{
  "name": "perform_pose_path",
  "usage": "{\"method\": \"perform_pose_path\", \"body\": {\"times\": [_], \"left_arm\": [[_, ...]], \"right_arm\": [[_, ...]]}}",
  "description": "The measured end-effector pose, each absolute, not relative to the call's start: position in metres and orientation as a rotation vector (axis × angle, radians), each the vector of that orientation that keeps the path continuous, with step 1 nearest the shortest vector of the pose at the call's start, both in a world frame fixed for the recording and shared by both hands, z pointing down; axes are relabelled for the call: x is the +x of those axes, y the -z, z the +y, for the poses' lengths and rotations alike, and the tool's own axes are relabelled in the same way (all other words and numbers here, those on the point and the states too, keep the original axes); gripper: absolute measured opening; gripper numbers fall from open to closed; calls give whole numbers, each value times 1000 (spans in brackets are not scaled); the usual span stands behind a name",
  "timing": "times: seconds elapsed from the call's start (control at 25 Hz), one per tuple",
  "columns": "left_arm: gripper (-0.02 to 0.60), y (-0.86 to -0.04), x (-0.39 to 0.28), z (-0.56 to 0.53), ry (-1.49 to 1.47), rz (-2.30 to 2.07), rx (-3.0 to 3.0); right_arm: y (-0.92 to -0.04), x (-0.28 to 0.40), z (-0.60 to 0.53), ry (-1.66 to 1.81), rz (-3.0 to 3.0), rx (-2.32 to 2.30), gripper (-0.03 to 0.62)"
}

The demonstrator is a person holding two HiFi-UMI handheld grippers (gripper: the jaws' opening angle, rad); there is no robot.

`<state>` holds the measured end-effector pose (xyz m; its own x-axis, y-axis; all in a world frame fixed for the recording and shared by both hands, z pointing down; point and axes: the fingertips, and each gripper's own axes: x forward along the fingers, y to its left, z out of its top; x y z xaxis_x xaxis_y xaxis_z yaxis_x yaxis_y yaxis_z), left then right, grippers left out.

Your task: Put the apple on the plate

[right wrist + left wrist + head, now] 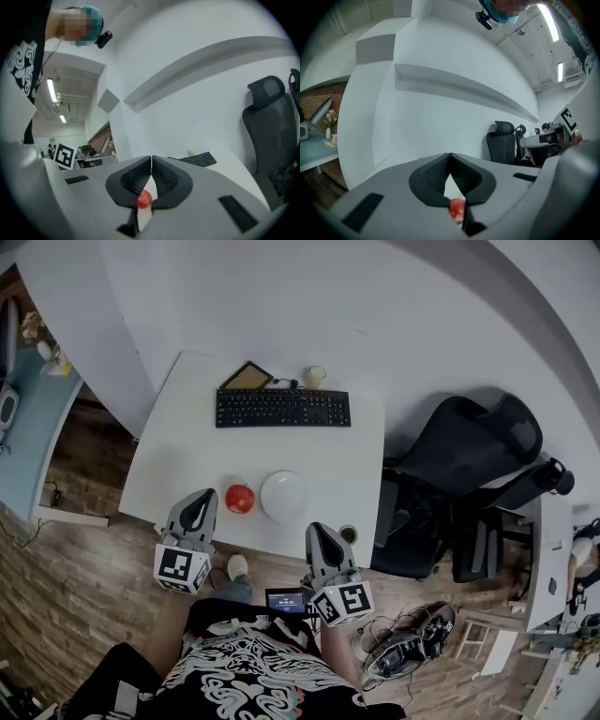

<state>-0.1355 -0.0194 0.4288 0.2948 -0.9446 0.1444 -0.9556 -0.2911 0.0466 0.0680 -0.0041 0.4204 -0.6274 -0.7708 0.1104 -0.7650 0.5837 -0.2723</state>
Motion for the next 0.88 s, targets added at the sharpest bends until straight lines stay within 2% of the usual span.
{"method": "perform_pose_path", "body": {"times": [0.44, 0.88], "left_arm": [[15, -444, -162, -54, -133, -1717, 2456], [15, -458, -171, -48, -142, -1687, 2431]], "right_arm": [[-431, 29, -28, 425, 2838, -1323, 31], [-433, 33, -19, 587, 2735, -1301, 29]]}}
